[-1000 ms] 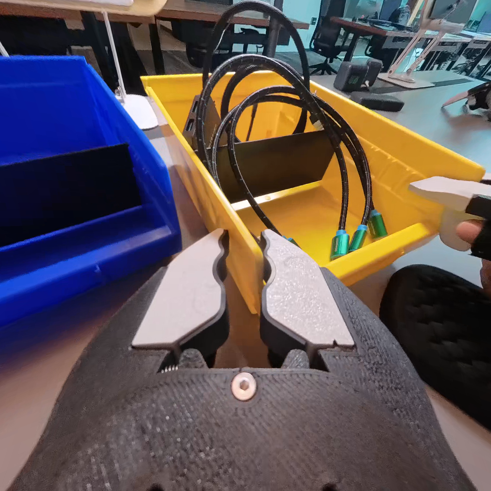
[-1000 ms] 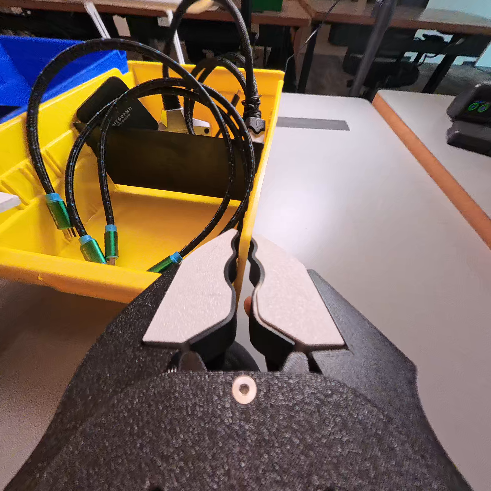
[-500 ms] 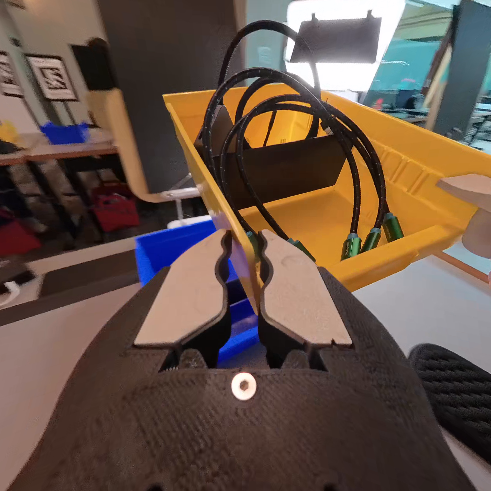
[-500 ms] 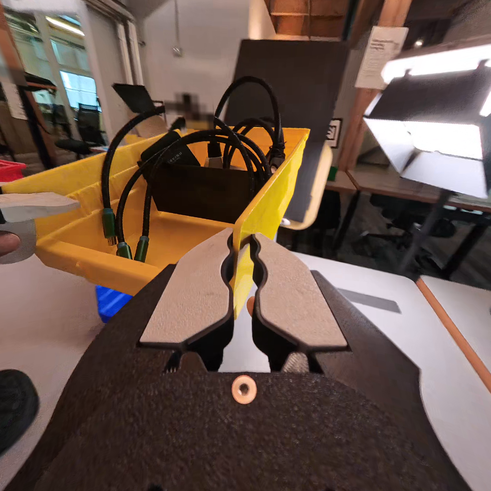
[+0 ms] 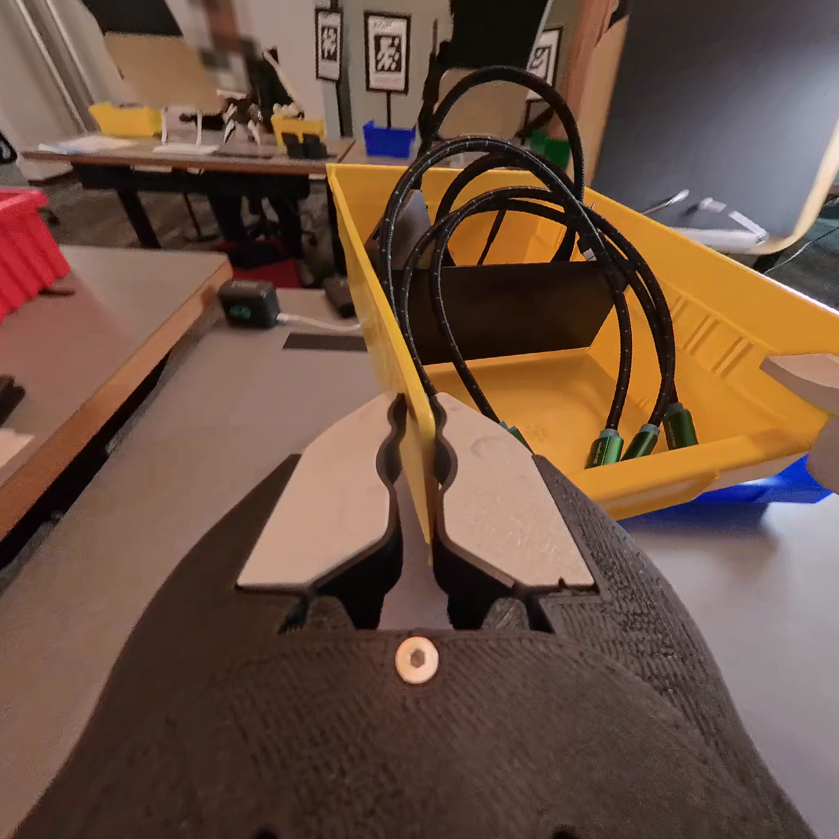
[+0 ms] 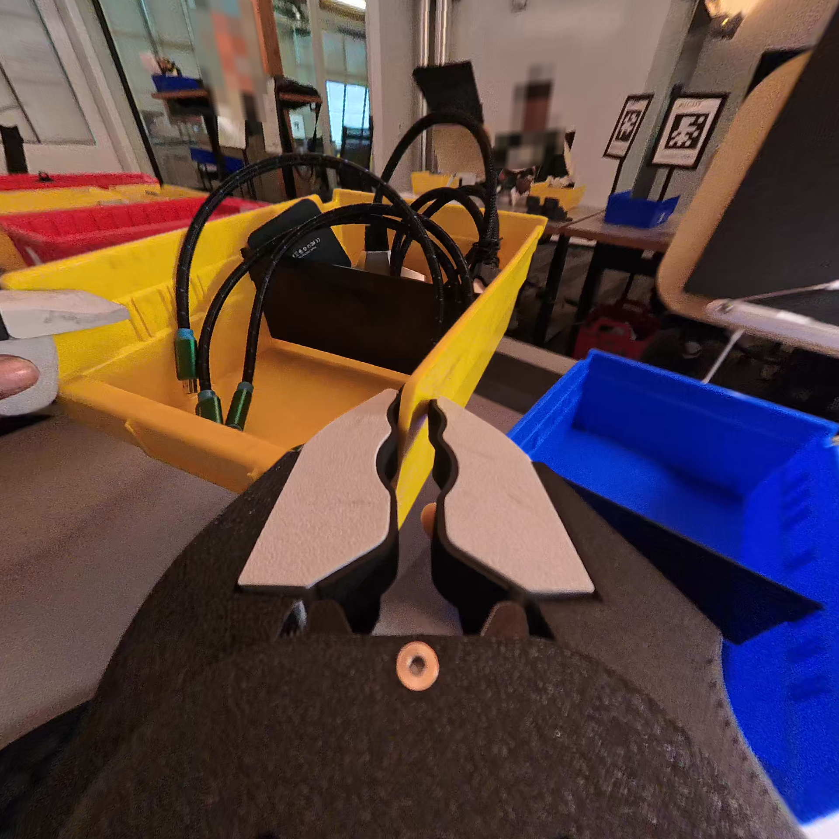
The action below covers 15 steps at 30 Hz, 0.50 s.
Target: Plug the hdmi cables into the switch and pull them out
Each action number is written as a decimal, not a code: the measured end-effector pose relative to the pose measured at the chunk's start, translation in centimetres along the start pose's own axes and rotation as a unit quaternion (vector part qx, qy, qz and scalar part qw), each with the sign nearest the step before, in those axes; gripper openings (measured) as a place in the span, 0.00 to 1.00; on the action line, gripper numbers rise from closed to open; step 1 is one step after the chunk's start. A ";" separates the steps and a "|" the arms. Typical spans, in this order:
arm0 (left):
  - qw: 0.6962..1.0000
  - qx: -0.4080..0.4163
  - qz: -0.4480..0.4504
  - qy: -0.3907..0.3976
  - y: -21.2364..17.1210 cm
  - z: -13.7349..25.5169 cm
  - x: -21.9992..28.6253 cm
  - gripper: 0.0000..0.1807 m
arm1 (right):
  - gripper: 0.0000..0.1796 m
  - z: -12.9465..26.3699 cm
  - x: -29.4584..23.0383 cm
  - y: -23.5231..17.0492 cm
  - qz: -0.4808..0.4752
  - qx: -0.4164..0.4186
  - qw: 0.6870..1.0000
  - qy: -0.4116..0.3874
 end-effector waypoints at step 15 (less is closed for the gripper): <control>0.997 -0.059 0.018 -0.036 -11.4 -2.5 1.3 0.06 | 0.06 3.2 2.0 -10.3 0.028 -0.071 0.996 -0.041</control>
Point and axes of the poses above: each gripper's, where its closed fingertips meet, z back along the fingers, y out of its top, x = y × z across the jaws, the point moved 7 cm from there along z, back along the fingers, and after that the axes turned 13 degrees about x, right-handed, at the moved point
